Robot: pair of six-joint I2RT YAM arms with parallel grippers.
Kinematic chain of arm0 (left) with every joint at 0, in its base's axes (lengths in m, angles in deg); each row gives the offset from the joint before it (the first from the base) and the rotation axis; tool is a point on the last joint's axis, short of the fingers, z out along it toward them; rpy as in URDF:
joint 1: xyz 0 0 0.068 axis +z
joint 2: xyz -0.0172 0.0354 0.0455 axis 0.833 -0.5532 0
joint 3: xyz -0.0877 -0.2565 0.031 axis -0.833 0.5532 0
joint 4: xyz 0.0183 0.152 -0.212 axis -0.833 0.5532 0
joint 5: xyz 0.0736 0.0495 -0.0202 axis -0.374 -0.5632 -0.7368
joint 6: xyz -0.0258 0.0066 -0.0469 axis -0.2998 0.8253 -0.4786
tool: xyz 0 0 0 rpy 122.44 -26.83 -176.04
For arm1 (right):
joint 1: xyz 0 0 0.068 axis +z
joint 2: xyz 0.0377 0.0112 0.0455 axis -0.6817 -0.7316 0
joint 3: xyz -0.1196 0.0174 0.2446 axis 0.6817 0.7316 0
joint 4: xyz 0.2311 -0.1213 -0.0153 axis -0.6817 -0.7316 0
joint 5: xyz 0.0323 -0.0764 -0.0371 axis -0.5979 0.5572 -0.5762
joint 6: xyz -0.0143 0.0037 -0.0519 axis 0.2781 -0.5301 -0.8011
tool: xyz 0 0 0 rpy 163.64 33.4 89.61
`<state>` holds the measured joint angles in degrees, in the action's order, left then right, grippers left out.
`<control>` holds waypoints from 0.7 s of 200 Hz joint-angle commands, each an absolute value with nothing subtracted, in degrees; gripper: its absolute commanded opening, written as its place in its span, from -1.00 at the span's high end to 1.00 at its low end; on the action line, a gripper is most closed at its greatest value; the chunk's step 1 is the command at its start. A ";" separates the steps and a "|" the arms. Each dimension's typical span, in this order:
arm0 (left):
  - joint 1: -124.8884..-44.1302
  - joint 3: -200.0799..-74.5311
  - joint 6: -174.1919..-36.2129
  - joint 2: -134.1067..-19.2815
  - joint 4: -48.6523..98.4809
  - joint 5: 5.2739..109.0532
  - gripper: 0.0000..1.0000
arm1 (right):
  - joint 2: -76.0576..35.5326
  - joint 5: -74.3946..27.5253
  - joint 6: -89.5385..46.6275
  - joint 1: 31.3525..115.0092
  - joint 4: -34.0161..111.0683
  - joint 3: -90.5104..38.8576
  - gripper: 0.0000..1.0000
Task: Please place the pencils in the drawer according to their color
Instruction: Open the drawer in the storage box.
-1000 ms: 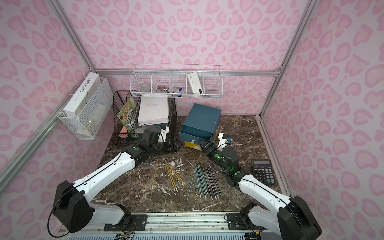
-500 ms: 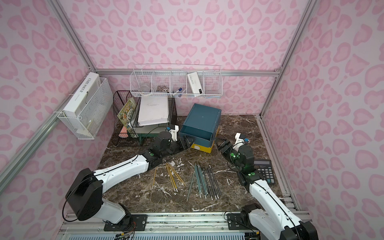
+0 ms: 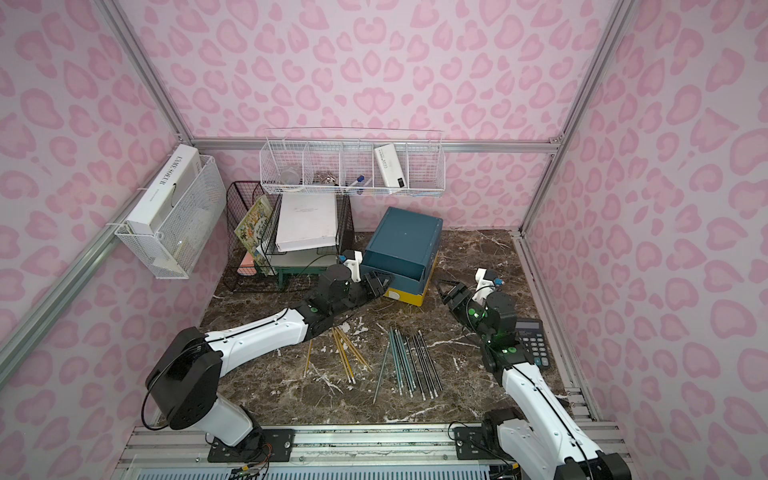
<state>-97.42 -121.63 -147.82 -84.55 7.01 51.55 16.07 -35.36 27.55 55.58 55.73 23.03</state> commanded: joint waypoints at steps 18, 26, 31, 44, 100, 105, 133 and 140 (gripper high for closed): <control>-97.42 -120.68 -147.70 -84.27 4.95 50.66 0.25 | 16.55 -36.84 26.99 54.99 55.19 23.42 -0.51; -97.45 -120.43 -147.70 -84.27 4.90 50.65 0.31 | 16.63 -36.75 26.90 54.94 55.01 23.36 -0.51; -97.46 -120.37 -147.63 -84.29 4.92 50.56 0.34 | 16.64 -36.79 26.90 54.98 54.91 23.42 -0.51; -97.50 -120.05 -147.54 -84.29 4.77 50.48 0.36 | 16.83 -36.65 26.90 54.79 54.65 23.40 -0.51; -97.43 -120.07 -146.70 -84.22 5.26 50.60 0.80 | 17.63 -36.13 26.64 54.67 53.53 23.29 -0.51; -97.45 -120.03 -146.66 -84.23 5.24 50.65 0.85 | 17.71 -36.13 26.63 54.67 53.37 23.23 -0.51; -97.46 -120.20 -146.46 -84.06 5.40 50.90 1.00 | 18.45 -35.87 26.35 54.67 52.44 23.42 -0.51; -97.45 -120.11 -146.43 -83.99 5.40 50.95 1.00 | 18.58 -35.87 26.37 54.67 52.28 23.43 -0.51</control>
